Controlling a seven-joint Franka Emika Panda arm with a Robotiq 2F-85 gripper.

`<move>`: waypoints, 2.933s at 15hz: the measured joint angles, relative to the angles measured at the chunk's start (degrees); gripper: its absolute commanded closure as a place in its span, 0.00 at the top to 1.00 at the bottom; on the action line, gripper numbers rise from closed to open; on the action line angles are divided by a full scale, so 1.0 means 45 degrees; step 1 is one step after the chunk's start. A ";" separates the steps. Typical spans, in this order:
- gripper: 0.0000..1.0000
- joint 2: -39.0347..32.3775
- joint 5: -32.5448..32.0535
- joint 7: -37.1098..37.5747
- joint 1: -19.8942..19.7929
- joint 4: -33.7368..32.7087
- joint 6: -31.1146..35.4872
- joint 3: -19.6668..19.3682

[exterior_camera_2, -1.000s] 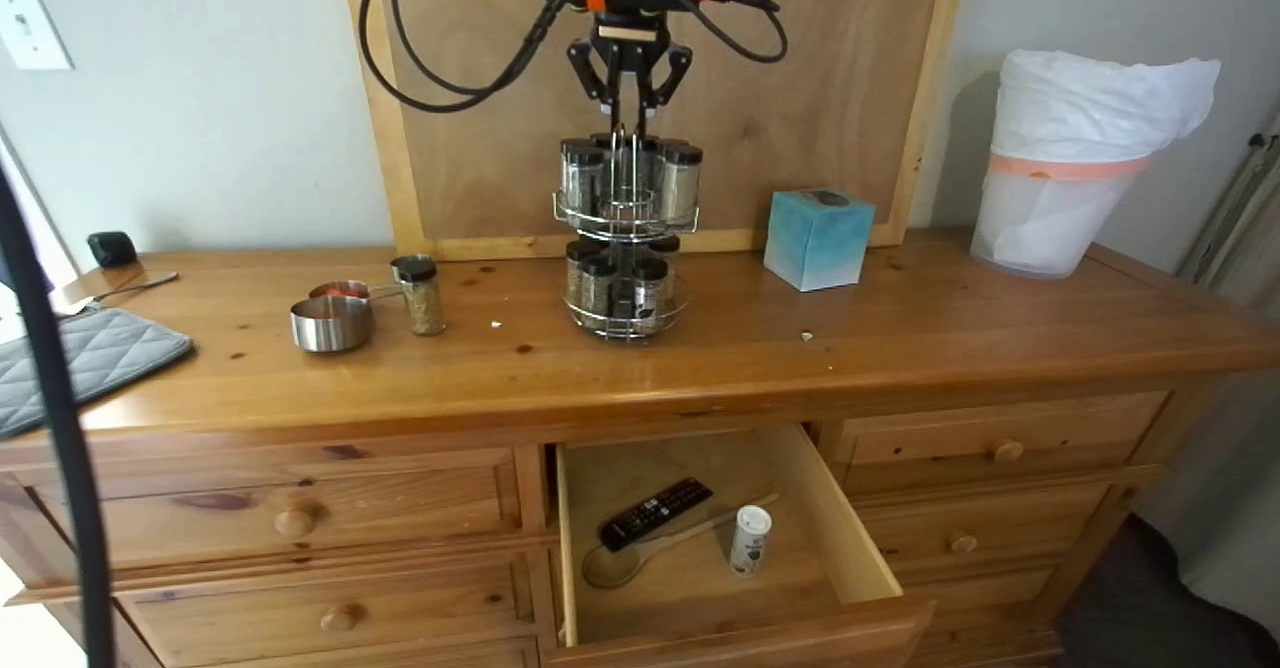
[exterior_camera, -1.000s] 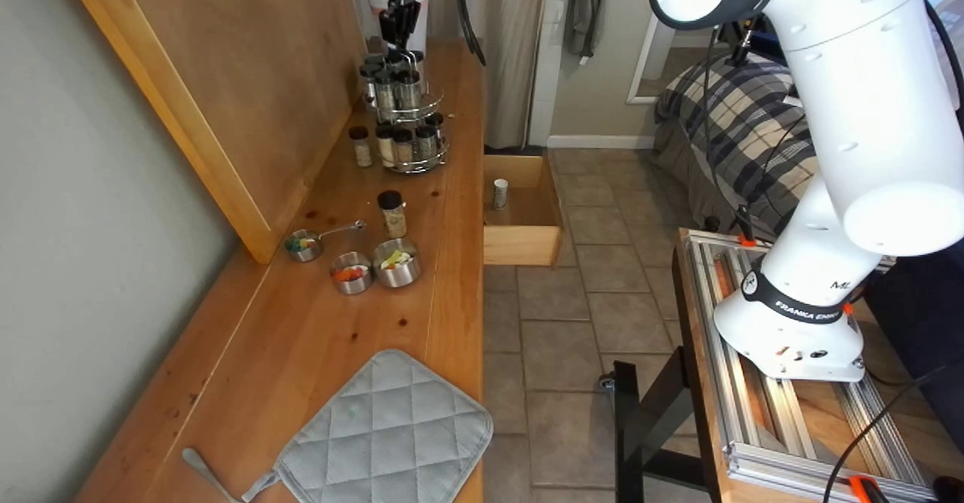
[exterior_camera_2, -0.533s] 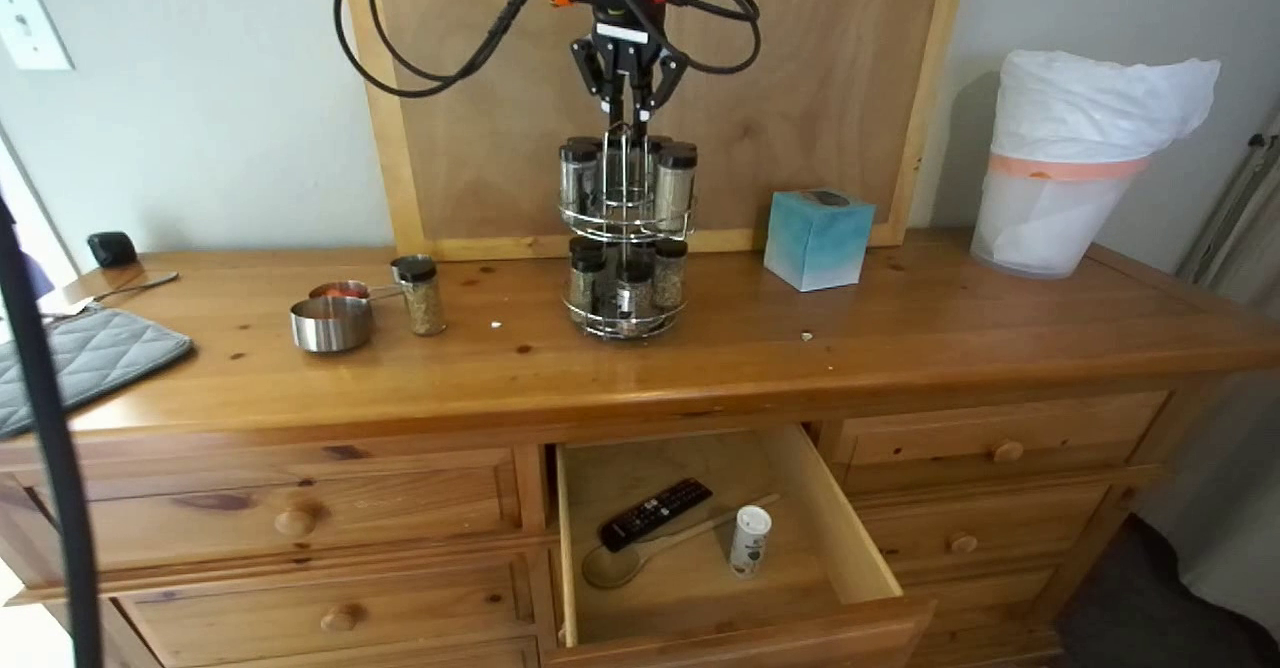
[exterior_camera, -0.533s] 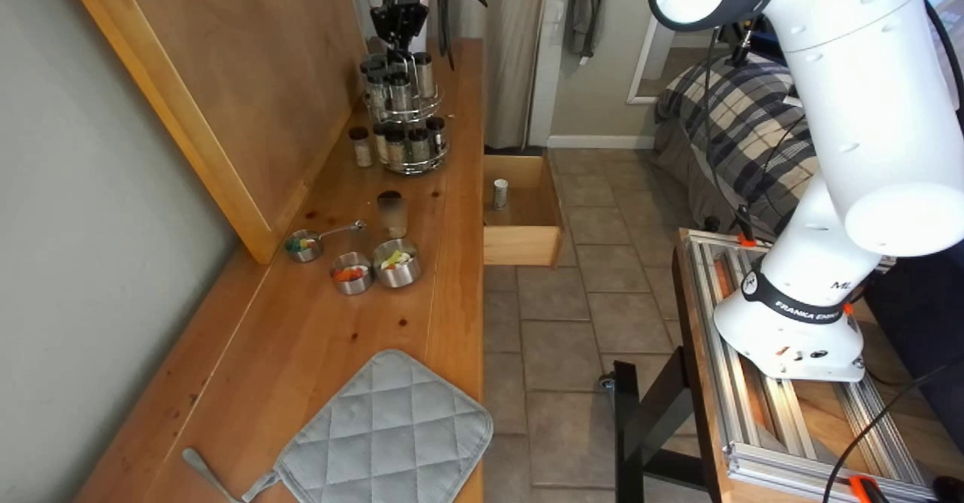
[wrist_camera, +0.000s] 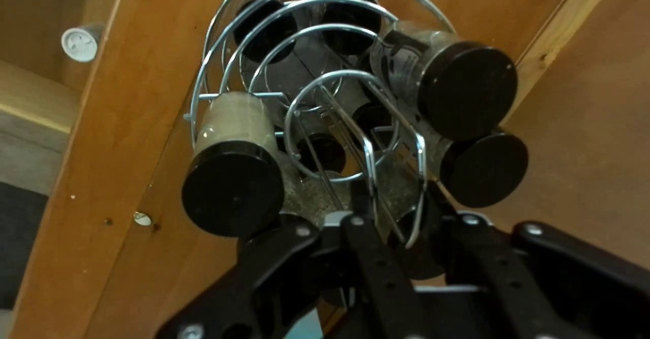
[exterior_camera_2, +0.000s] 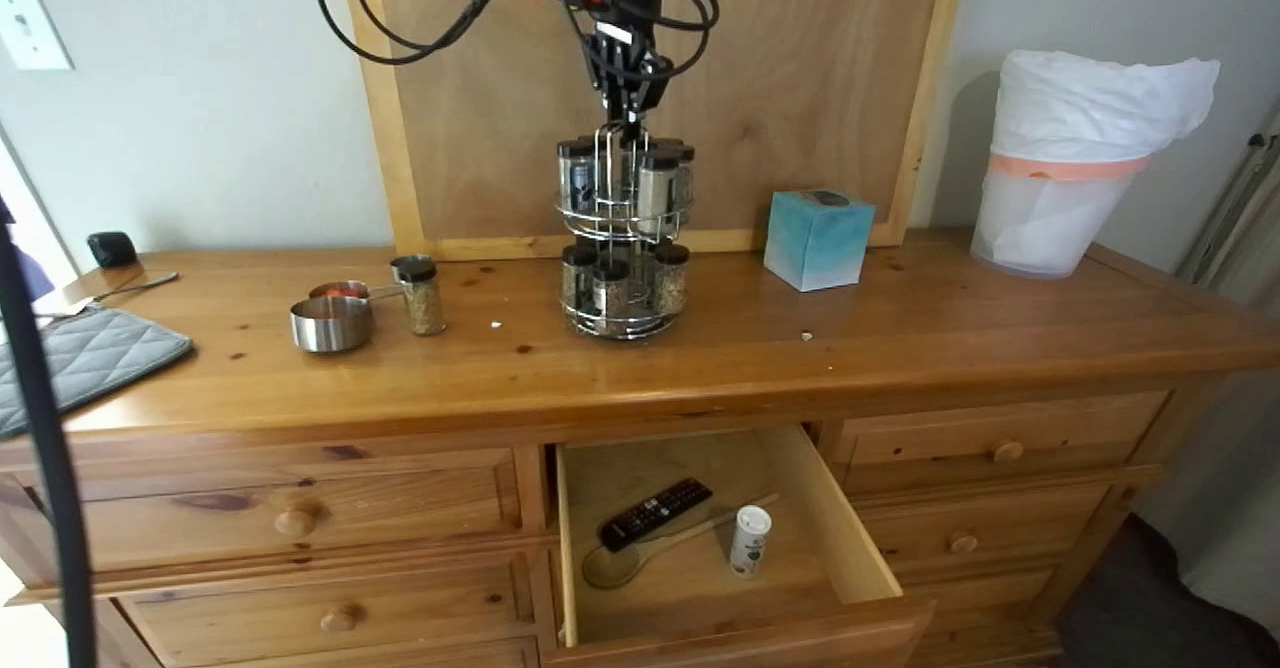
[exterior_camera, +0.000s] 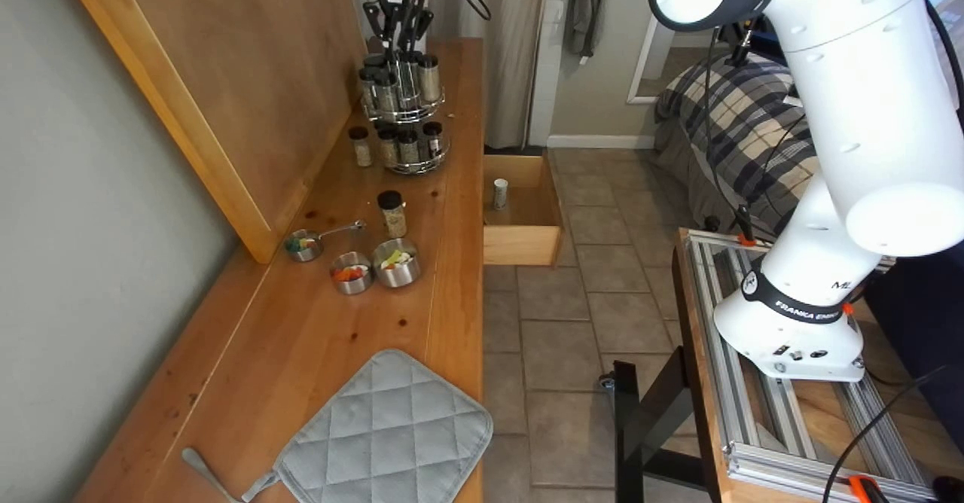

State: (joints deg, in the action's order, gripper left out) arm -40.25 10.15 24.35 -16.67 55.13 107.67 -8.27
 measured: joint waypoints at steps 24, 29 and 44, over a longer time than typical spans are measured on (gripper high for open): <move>1.00 0.1278 -0.0236 -0.1392 0.0064 0.0005 -0.0075 0.0444; 1.00 0.1301 0.0426 -0.5479 -0.1066 0.0002 -0.0520 0.1050; 1.00 0.0060 -0.1807 -1.3043 -0.0683 -0.2625 -0.5459 0.1717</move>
State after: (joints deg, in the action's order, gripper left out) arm -39.98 2.02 -34.34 -19.74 43.32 83.10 -0.54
